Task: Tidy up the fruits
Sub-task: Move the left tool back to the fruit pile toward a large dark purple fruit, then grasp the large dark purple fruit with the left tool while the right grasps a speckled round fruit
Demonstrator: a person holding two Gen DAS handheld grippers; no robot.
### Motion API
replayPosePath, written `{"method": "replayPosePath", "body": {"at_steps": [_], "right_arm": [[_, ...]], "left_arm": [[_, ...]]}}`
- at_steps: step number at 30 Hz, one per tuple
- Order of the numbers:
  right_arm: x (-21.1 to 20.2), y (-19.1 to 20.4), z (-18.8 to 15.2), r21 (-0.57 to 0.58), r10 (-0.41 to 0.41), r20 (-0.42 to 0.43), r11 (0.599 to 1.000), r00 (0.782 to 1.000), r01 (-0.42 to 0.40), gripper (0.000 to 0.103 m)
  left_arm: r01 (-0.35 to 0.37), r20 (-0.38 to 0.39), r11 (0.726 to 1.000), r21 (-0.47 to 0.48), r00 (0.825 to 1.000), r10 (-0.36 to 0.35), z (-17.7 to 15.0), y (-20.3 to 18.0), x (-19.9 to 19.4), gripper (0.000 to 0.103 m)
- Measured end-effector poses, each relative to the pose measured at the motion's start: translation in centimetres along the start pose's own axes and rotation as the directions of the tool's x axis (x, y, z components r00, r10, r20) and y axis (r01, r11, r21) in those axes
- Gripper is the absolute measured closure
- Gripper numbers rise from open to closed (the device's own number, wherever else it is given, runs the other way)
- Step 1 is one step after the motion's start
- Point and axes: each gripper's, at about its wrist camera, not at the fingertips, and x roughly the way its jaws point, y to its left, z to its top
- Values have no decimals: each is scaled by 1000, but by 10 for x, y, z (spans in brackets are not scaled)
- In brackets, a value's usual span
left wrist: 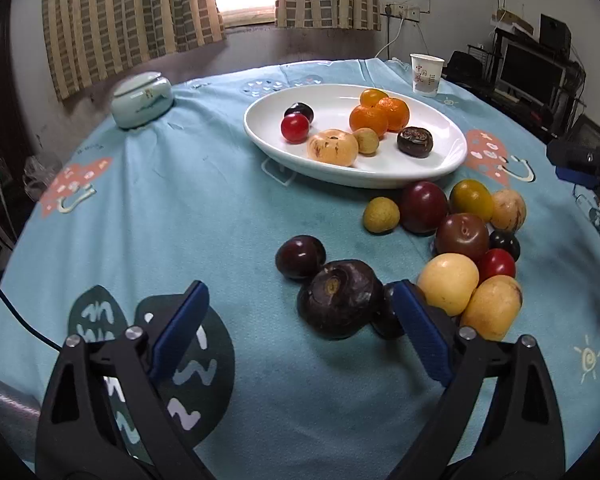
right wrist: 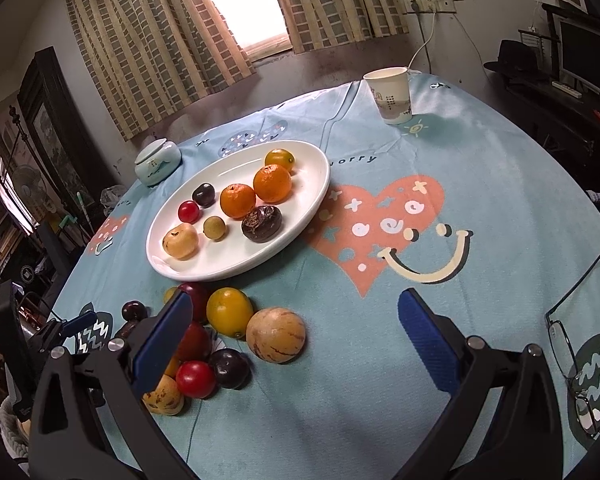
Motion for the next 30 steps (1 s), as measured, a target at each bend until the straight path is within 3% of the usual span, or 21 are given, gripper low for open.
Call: {"method": "replayPosePath", "body": {"at_steps": [2,7,11,16,21,24,28,30], "right_arm": [[1,1,0,-5,-2,-2,1000,1000,2,1],[2,1,-1,-11,-5,-9,1000,1000,5,1],[3,1,-1,-11,-8,-8,1000,1000,8,1],[2,1,-2,-12,-7,-8,1000,1000,7,1],[3,0,-1,-3,-7,-10,1000,1000,7,1],[4,1,-1,-13,-4,-14,1000,1000,4,1],[4,3,-1,-23,-10,-11,1000,1000,9,1],[4,1,-1,-21,-13,-13,1000,1000,12,1]], "left_arm": [[53,-1,998,-21,999,-53,1,4,1,27],[123,-4,991,-45,992,-123,6,6,10,27],[215,-33,970,-116,975,-220,4,13,16,27],[241,-43,958,-155,967,-251,0,21,16,29],[146,-40,964,-222,987,-158,-5,44,10,31],[55,-71,983,-177,995,-68,-8,39,12,32],[58,-66,993,-99,996,-65,-5,23,13,34],[65,-70,992,-111,995,-73,-6,27,13,50]]}}
